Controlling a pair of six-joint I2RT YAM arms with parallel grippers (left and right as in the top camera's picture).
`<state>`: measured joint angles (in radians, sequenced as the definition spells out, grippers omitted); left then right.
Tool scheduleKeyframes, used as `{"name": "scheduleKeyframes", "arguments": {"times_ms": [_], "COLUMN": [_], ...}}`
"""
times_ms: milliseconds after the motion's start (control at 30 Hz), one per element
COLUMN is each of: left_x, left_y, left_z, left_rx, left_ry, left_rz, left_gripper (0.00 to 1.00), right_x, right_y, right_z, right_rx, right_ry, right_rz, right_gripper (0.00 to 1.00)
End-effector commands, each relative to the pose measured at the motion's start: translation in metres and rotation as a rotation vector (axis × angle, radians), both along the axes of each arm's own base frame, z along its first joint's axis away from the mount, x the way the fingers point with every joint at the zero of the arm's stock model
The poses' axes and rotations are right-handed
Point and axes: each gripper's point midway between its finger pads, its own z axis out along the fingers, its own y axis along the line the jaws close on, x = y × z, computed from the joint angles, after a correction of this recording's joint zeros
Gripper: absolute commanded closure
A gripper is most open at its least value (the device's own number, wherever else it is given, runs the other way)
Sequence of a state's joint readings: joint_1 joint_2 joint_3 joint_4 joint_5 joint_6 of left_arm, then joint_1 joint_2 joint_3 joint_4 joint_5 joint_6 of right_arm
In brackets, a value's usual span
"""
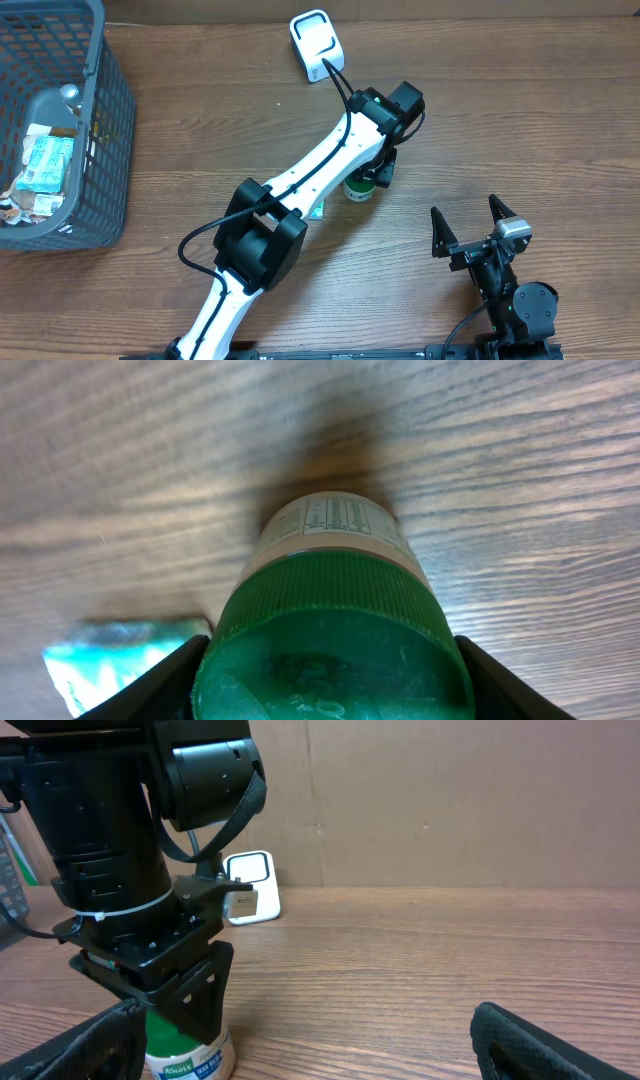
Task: Scan the item barcode
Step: 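Hold the jar in front of the scanner with the left gripper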
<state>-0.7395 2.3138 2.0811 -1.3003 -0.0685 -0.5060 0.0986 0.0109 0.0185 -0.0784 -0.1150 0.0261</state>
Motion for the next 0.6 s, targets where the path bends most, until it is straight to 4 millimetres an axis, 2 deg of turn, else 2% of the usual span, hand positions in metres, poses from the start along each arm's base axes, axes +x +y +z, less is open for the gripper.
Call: {"name": "scheduleKeyframes", "arguments": {"times_ms": [0,67,100,133,200,333,467,567], "left_x": [-0.014,-0.016,-0.015,-0.01,-0.004,-0.002,-0.006,-0.01], "left_y": [-0.01,-0.013,-0.012,-0.009,-0.005,-0.005,-0.005,-0.006], "left_z": [-0.003,-0.003,-0.003,-0.003,-0.003,-0.003,-0.004,-0.007], "left_rx": [-0.029,-0.039,-0.034,-0.011,0.013,0.025,0.031,0.037], "left_ry": [0.042,0.049,0.043,0.015,-0.01,-0.011,0.001,0.008], "left_rz": [0.134,0.13,0.121,0.089,0.019,-0.17,-0.199,-0.222], "left_gripper": [0.52,0.37,0.33,0.24,0.19,0.25,0.33,0.34], "right_x": [0.001,0.001,0.001,0.001,0.001,0.001,0.001,0.001], "right_y": [-0.003,-0.003,-0.003,-0.003,-0.003,-0.003,-0.003,-0.003], "right_z": [-0.002,-0.002,-0.002,-0.002,-0.002,-0.002,-0.002,-0.002], "right_rx": [-0.001,-0.001,-0.001,-0.001,-0.001,-0.001,-0.001,-0.001], "right_ry": [-0.002,-0.002,-0.002,-0.002,-0.002,-0.002,-0.002,-0.002], "right_rz": [-0.013,-0.013,-0.013,-0.013,-0.013,-0.013,-0.013,-0.013], "right_gripper": [0.0,0.0,0.0,0.0,0.0,0.0,0.0,0.0]}}
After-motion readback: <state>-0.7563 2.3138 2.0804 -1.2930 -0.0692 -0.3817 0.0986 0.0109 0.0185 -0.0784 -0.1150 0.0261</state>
